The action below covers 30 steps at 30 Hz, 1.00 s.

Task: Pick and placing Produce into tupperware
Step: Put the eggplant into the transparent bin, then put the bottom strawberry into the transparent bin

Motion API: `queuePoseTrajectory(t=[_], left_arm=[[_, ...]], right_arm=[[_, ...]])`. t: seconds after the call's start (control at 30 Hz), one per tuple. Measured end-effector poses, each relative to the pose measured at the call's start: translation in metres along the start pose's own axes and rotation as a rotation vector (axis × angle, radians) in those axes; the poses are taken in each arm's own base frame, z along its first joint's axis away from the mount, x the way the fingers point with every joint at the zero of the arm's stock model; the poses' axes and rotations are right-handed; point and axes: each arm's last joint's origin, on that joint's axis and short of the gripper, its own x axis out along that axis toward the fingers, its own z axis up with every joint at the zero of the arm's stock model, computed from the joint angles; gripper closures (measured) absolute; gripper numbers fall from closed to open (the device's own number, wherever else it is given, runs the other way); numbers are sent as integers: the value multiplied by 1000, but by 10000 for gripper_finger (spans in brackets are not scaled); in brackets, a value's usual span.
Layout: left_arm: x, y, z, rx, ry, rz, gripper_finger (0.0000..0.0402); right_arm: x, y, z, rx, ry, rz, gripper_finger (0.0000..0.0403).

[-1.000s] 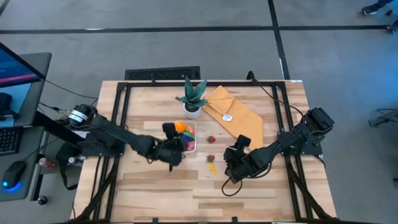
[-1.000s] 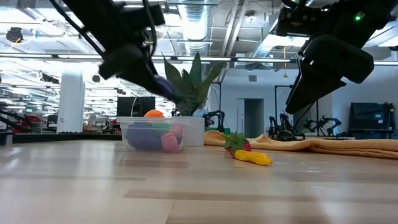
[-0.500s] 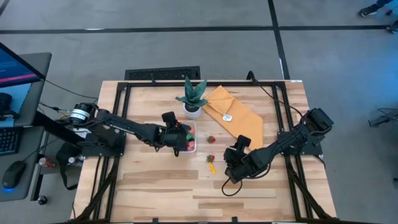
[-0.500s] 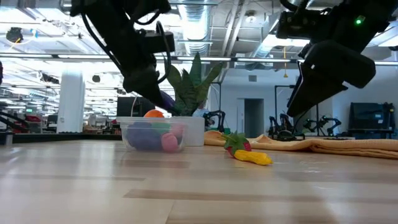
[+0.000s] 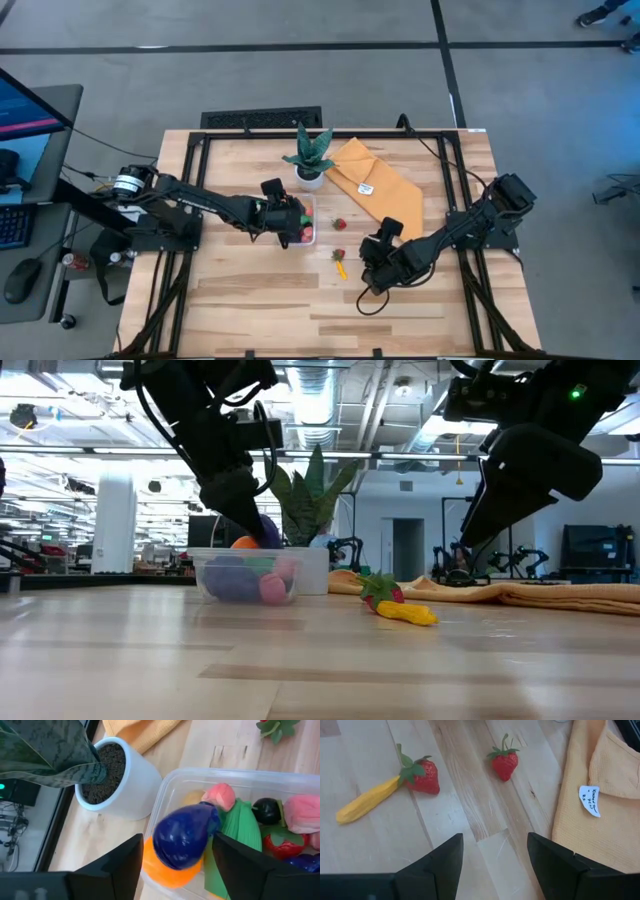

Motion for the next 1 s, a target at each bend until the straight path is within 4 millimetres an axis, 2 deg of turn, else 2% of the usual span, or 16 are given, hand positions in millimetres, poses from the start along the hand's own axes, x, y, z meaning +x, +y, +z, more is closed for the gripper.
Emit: queuePoseTrajectory(t=[0.47,0.67,1.0], left_arm=[[-6,-6,0,47,-26,57,173],[-24,-1,-1,49,-48,71,174],[-67,15,-15,-43,-50,70,174]], right_arm=[[0,0,0,0,0,0,189],[0,0,0,2,-2,2,189],[0,1,1,7,-7,6,189]])
